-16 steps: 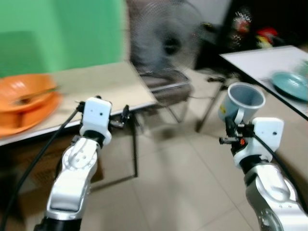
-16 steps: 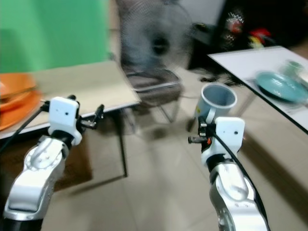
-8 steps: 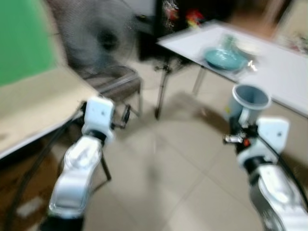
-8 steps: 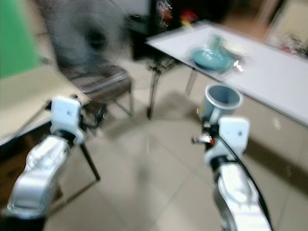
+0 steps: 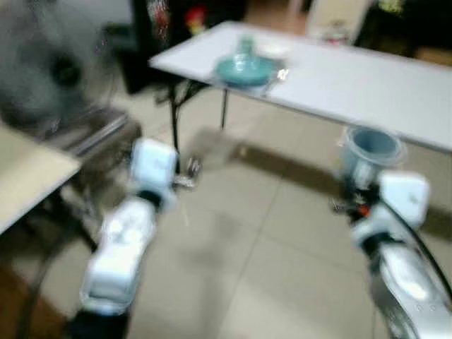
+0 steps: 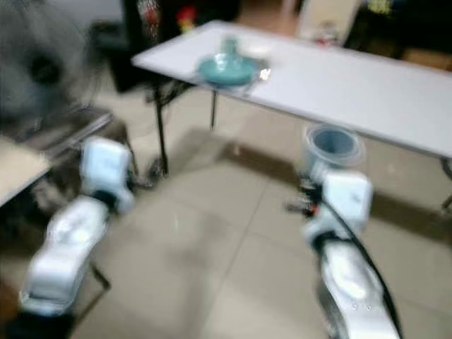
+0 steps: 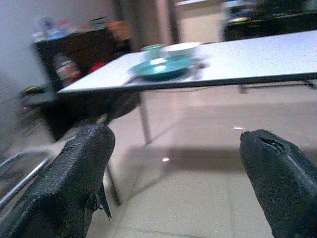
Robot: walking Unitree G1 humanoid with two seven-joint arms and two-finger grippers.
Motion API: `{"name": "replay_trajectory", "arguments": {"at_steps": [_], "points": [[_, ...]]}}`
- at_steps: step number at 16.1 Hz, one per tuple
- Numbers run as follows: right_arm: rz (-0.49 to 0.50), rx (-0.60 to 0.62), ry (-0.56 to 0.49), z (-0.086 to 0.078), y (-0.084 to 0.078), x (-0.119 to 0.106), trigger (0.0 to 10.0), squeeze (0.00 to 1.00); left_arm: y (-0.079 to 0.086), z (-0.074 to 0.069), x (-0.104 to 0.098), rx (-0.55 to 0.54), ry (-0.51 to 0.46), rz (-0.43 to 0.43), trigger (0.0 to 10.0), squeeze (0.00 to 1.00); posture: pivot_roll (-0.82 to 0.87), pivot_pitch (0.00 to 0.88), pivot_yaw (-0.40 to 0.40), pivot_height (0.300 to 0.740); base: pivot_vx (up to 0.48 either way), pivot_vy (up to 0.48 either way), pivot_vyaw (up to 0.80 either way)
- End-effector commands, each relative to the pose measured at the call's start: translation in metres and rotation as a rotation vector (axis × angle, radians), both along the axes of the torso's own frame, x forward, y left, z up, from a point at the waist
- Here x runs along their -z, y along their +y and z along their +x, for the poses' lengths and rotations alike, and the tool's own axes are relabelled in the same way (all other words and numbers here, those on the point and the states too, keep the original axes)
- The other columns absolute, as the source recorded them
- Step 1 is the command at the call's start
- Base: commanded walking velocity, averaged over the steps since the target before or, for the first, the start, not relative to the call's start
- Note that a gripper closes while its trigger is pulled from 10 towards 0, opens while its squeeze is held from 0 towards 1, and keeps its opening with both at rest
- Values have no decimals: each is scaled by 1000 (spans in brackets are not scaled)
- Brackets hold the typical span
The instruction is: Setting the table
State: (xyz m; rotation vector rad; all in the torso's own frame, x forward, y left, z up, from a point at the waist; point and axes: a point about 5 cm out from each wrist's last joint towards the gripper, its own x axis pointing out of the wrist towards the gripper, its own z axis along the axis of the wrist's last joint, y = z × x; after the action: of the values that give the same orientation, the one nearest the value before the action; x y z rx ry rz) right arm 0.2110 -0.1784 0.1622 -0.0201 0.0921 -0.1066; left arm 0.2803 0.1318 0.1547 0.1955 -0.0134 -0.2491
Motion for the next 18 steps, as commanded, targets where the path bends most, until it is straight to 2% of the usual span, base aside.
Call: {"name": "replay_trajectory", "arguments": {"at_steps": [1,4,6,11,13,14,18], "points": [[10,-16,-30,2,5,-6,10000,0,7,3,-9,-16,-45,31,10000,0,-5,0,-6,740,0,0,-800],[11,-17,-32,3,6,-7,10000,0,7,3,-9,-29,-43,7,10000,0,-8,0,-4,740,0,-212,-779],[26,-30,-18,4,5,-4,10000,0,12,1,-6,-62,-29,-1,10000,0,-4,0,-7,740,0,0,0],[14,-59,14,9,8,3,10000,0,12,-1,-6,-55,-48,-1,10000,0,3,0,-15,740,0,0,0],[-57,-166,-41,16,15,0,10000,0,11,-1,-7,-51,-52,-3,10000,0,11,0,-22,740,249,0,0],[-24,-195,-47,16,17,-1,10000,0,11,-1,-7,-49,-55,-3,10000,0,12,0,-22,740,270,0,0],[-13,-190,-57,18,17,-1,10000,0,11,0,-8,-46,-60,-6,10000,0,11,0,-21,740,286,0,0]]}}
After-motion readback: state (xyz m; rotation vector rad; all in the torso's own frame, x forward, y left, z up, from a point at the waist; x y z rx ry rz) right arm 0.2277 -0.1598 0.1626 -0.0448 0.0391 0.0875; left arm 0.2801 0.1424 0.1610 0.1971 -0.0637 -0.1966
